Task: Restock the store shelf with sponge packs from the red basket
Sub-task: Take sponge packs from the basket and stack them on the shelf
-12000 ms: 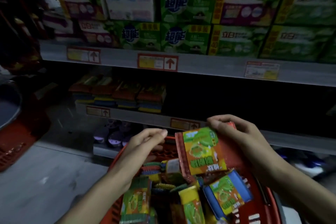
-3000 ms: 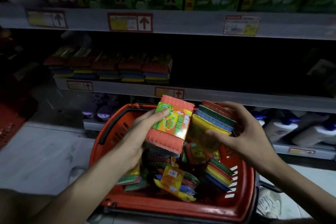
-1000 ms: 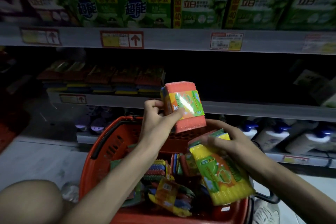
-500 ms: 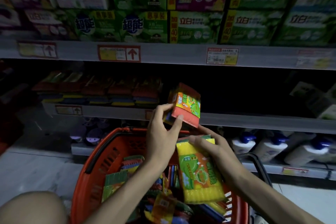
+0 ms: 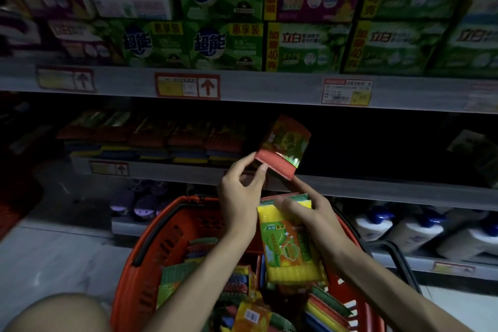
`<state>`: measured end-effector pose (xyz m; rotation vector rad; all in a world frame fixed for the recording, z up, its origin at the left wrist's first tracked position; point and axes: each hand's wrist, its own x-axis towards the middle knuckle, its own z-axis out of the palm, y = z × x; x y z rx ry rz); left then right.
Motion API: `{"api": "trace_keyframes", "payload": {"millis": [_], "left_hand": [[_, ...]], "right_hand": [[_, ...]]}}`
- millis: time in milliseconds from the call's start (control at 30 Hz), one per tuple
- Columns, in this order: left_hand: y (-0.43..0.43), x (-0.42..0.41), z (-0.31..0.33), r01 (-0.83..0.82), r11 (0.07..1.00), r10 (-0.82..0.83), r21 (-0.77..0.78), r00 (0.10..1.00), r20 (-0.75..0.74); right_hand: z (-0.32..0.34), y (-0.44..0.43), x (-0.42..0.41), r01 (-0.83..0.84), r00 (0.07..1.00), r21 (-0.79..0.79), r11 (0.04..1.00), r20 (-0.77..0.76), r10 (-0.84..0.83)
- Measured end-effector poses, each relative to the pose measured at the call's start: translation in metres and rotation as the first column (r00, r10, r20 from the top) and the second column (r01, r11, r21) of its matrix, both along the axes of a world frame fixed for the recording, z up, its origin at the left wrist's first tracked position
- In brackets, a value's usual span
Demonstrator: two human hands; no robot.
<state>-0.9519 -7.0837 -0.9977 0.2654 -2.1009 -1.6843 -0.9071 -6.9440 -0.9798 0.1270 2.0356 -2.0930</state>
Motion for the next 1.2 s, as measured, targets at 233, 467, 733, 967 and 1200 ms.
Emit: {"api": "trace_keyframes", "payload": {"millis": [233, 467, 733, 967, 1200], "left_hand": [[-0.005, -0.014, -0.003, 0.004, 0.991, -0.017, 0.136, 0.995, 0.097], [-0.006, -0.022, -0.001, -0.016, 0.991, -0.009, 0.133, 0.982, 0.186], [-0.004, -0.022, 0.004, 0.05, 0.991, -0.079, 0.123, 0.966, 0.246], [-0.011, -0.022, 0.007, 0.067, 0.989, -0.104, 0.133, 0.95, 0.294], [-0.014, -0.024, 0.005, 0.06, 0.989, -0.094, 0.133, 0.96, 0.264]], "right_hand": [[-0.004, -0.005, -0.023, 0.003, 0.999, 0.117, 0.993, -0.051, 0.003], [-0.002, -0.005, -0.04, 0.011, 0.998, 0.188, 0.982, -0.062, 0.001], [0.012, 0.006, -0.046, -0.046, 0.998, 0.175, 0.984, -0.027, 0.051], [0.013, 0.003, -0.049, -0.062, 0.996, 0.213, 0.975, -0.05, 0.075], [0.01, -0.003, -0.054, -0.033, 0.996, 0.237, 0.971, -0.07, 0.051]]}}
